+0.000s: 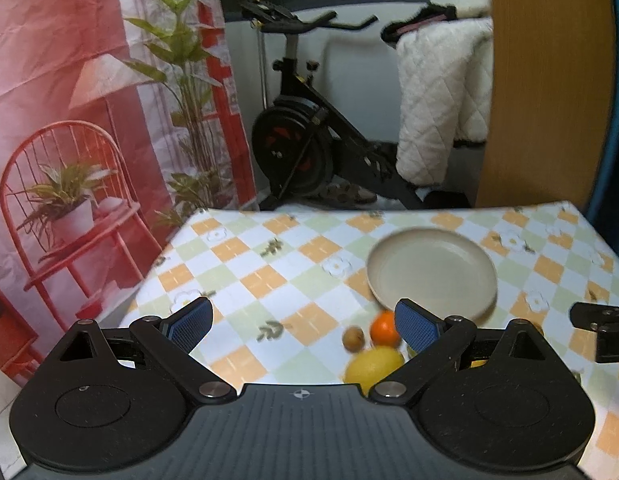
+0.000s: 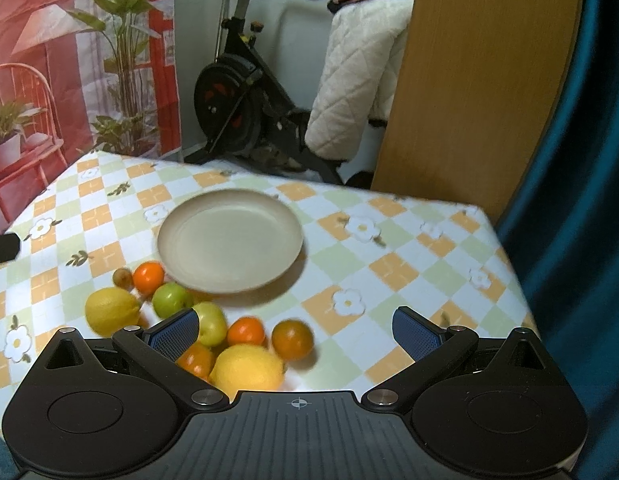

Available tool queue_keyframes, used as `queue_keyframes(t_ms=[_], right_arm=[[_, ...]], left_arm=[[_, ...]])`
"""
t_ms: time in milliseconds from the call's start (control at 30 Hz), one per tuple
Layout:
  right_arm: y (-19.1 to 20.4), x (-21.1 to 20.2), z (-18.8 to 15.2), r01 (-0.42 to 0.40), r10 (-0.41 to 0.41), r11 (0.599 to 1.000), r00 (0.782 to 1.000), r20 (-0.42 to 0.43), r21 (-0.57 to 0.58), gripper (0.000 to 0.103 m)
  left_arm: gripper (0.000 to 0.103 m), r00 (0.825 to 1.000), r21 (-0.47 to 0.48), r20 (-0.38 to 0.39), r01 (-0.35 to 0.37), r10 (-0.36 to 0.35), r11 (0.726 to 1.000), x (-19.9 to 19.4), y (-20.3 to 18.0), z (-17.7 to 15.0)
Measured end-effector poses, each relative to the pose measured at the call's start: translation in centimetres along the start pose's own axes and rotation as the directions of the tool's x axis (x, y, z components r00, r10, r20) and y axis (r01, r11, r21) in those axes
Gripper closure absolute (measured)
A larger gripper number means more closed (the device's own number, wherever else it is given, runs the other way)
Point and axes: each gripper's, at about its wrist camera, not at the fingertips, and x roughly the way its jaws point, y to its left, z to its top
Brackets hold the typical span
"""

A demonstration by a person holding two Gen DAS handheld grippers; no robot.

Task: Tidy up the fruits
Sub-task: 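Move both tools together toward the large lemon in the fruit row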

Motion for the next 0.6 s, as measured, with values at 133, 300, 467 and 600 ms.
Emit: queue_keyframes(t_ms=[133, 300, 467, 600], right_arm=[[-0.9, 0.1, 1.4, -0.01, 0.01, 1.0, 0.999, 0.046, 0.002, 0.001], [-1.6, 0.6, 3.4, -0.045, 0.044, 0.999, 0.995, 0.086, 0.002, 0.004], [-1.7, 1.4, 5.1, -0.075, 0.076, 0.997, 0.991, 0.114, -0.012, 0.007], [-1.1, 1.9, 5.6, -0.114, 0.115, 0.993, 0.985, 0.125, -0.015, 0.01]], left_arm=[[0.004, 0.999, -0.046, 0.037, 0.013, -0.011, 0.999, 0.2, 1.2, 1.2], [0.004, 0.997, -0.085, 0.08, 0.012, -0.005, 0.996, 0.9, 1.9, 2.2], [0.005, 0.995, -0.094, 0.097, 0.013, -0.004, 0.995, 1.6, 2.2, 2.5], [0.005, 0.996, -0.09, 0.091, 0.03, -0.022, 0.995, 2.1, 2.0, 2.1]])
